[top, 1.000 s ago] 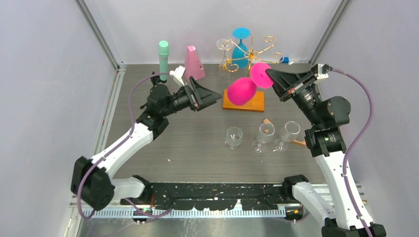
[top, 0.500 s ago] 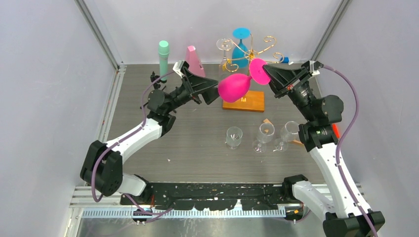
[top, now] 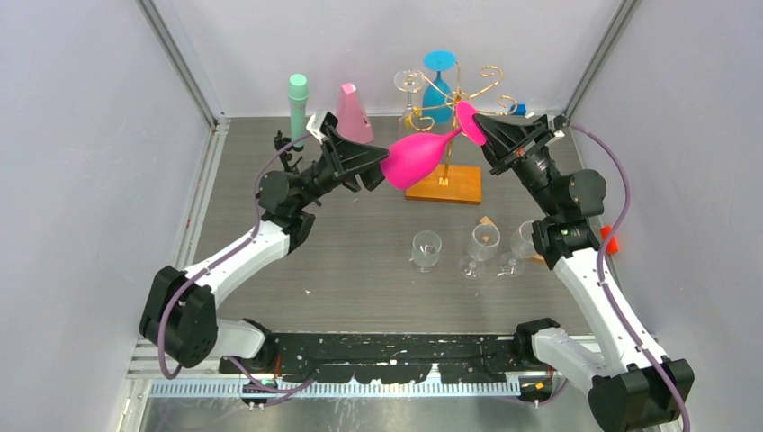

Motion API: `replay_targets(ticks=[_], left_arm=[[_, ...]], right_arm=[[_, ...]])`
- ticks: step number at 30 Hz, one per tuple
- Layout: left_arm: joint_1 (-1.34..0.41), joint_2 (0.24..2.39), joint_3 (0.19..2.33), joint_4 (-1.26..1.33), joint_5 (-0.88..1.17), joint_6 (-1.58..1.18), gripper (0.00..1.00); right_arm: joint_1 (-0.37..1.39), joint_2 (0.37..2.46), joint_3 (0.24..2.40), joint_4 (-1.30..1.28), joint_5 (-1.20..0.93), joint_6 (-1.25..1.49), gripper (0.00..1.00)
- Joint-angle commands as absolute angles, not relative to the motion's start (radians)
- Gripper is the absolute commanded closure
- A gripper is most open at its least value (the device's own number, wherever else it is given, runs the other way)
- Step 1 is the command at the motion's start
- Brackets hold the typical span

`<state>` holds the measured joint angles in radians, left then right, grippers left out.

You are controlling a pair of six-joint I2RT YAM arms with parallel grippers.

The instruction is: Take the wine glass off the wine glass rack

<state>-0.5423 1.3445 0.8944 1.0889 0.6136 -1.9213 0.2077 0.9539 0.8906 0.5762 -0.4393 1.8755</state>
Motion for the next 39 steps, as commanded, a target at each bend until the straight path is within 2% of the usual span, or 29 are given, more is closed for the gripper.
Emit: replay_targets(ticks=[1,8,13,15,17,20,21,22,25,33,39], left_arm=[[-0.549,1.259,0.937,1.167,0.638,-1.872,0.51],[-0.549,1.238,0.929,1.131,0.640,-1.784,0.73],[-0.549,1.191,0.938,1.021,0.660,-1.661,1.00],[-0.549,1.165,0.944,0.943,0.674,-1.578,1.00],[-0.545,1.126,0.954,0.832,0.687,-1.504,1.00],[-0.533,1.054,1.031,0.557,0.727,-1.305,1.00],[-0.532,1.031,1.073,0.403,0.732,-1.204,1.00],[-0.532,1.010,1.114,0.243,0.725,-1.107,1.00],[-0.532,0.963,1.210,-0.146,0.634,-0.840,1.00],[-0.532,0.973,1.339,-0.762,0.391,-0.487,1.00],[-0.536,1.005,1.293,-0.951,0.266,-0.446,1.00]], right_arm=[[0.225,0.969,0.839,0.575,-0.424,1.829,1.00],[0.242,0.981,0.811,0.604,-0.426,1.830,1.00],[0.243,0.982,0.798,0.609,-0.422,1.822,1.00],[0.242,0.984,0.802,0.609,-0.424,1.814,1.00],[0.242,0.981,0.808,0.594,-0.425,1.793,0.93],[0.242,0.945,0.840,0.470,-0.398,1.731,0.67],[0.242,0.924,0.853,0.434,-0.389,1.679,0.62],[0.242,0.911,0.881,0.353,-0.370,1.647,0.53],[0.242,0.855,0.942,0.191,-0.293,1.495,0.39],[0.242,0.789,1.031,-0.117,-0.159,1.297,0.36],[0.242,0.758,1.059,-0.238,-0.065,1.183,0.40]])
